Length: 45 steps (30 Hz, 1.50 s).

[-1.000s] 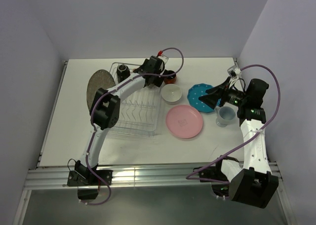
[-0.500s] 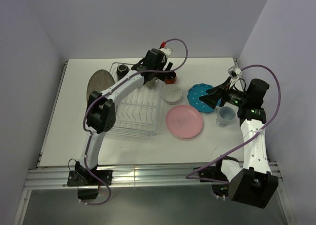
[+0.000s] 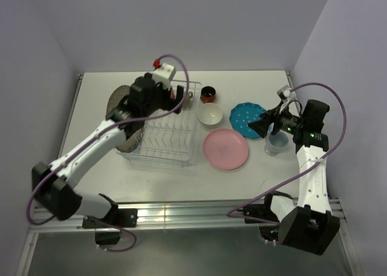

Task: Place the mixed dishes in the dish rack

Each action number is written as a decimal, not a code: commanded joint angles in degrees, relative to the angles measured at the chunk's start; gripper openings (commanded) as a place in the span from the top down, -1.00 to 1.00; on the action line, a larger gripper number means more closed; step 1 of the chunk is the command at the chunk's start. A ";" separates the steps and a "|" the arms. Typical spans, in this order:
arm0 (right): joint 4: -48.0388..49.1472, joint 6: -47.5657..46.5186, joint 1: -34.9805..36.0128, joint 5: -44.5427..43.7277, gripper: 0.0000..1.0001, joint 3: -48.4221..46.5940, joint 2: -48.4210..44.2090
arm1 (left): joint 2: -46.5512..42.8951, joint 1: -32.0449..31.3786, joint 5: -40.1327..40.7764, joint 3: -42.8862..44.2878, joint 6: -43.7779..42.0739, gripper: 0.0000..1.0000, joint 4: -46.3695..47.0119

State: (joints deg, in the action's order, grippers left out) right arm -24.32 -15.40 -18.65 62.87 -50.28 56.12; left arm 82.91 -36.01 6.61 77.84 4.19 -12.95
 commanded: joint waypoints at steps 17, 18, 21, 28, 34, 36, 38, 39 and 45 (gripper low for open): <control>-21.81 -27.75 -2.17 -30.61 -0.68 -12.12 9.71 | -18.66 1.20 -13.73 -18.87 0.65 -0.98 7.15; -22.35 -28.71 -2.70 -30.88 -0.68 -12.47 9.89 | -19.10 1.20 -13.56 -18.78 0.56 -0.99 7.06; -24.55 -33.54 -5.25 -30.35 -0.64 -13.44 10.76 | -19.89 1.21 -14.25 -19.22 0.82 -0.98 7.67; -25.78 -41.29 -8.68 -33.86 -0.48 -12.30 15.67 | -20.25 1.20 -16.10 -19.04 1.44 -0.99 7.76; -24.64 -40.33 -8.77 -36.68 -0.29 -13.09 22.98 | -20.95 1.29 -15.66 -19.40 1.09 -0.99 7.85; -23.24 -39.62 -8.85 -37.03 -0.26 -13.18 24.21 | -20.86 1.21 -15.49 -19.40 1.09 -0.99 7.76; -21.40 -38.83 -8.85 -37.82 -0.22 -12.82 25.18 | -20.86 1.29 -15.40 -19.40 0.91 -0.98 7.76; -20.60 -38.40 -8.85 -38.17 -0.19 -12.56 25.44 | -20.78 1.29 -15.40 -19.40 0.91 -0.98 7.76; -17.70 -37.86 -8.85 -39.41 -0.10 -11.07 26.94 | -20.60 1.29 -15.66 -19.31 0.91 -0.98 7.85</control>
State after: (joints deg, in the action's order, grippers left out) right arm -45.15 -53.82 -27.16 24.40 -61.08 82.15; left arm 63.55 -34.81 -7.94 58.39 5.63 -7.51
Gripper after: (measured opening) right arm 0.558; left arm 0.992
